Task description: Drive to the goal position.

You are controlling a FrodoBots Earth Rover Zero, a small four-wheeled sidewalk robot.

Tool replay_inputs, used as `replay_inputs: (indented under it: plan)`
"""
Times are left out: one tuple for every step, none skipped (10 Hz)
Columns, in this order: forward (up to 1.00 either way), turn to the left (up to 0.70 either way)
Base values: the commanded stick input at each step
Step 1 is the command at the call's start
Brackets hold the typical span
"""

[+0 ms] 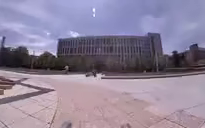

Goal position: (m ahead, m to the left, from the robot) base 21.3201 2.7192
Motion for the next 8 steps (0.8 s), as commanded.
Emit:
replay_inputs:
  plan:
    - [0.70, 0.02]
    - [0.70, 0.02]
    - [0.70, 0.02]
    - [0.70, 0.02]
    - [0.70, 0.02]
    - [0.70, 0.02]
    - [0.70, 0.02]
    - [0.70, 0.02]
